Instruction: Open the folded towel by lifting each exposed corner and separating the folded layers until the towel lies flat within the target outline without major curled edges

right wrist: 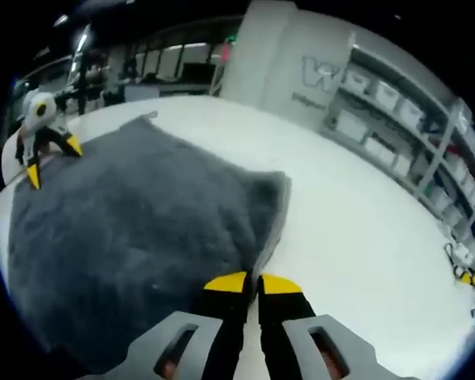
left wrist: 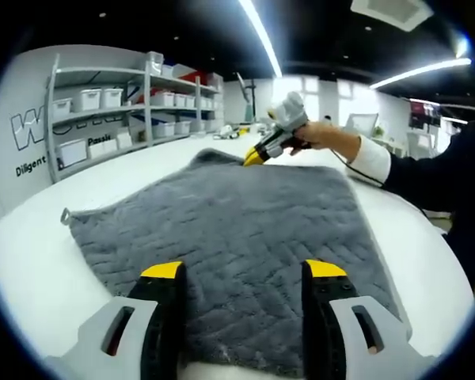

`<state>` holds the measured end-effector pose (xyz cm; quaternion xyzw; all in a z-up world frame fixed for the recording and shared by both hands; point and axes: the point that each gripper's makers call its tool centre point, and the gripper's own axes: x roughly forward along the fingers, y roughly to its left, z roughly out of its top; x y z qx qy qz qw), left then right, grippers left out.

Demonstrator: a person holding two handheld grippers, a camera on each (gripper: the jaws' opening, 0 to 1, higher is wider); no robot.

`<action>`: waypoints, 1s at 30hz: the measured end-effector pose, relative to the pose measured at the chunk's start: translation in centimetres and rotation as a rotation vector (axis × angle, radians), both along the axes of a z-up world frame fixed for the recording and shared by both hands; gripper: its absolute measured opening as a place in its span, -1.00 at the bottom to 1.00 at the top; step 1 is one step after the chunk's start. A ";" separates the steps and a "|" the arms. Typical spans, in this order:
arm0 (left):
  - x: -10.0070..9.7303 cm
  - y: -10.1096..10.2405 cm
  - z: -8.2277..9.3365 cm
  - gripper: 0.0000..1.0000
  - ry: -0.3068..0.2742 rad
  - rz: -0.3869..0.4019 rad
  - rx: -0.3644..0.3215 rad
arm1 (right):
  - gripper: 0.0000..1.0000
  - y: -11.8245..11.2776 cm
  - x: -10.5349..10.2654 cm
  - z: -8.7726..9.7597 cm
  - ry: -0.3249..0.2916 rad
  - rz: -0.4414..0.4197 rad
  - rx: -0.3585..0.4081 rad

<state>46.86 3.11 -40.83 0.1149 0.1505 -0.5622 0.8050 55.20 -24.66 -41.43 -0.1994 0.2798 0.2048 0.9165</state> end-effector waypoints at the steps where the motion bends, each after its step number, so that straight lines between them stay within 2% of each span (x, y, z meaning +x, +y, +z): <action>1: 0.0 -0.1 0.0 0.17 -0.001 0.001 -0.002 | -1.00 -0.1 0.0 0.0 0.000 -0.002 0.000; 6: 0.1 -0.5 0.1 0.18 -0.002 0.006 -0.010 | -1.00 -0.8 0.1 0.1 -0.002 -0.018 0.002; 18: 0.0 -1.7 0.1 0.18 0.003 0.024 -0.004 | -1.00 -2.2 0.6 0.2 -0.019 -0.046 -0.047; 30: -0.2 -3.6 0.1 0.17 -0.003 0.032 -0.009 | -1.00 -4.6 0.7 0.3 -0.029 -0.110 -0.088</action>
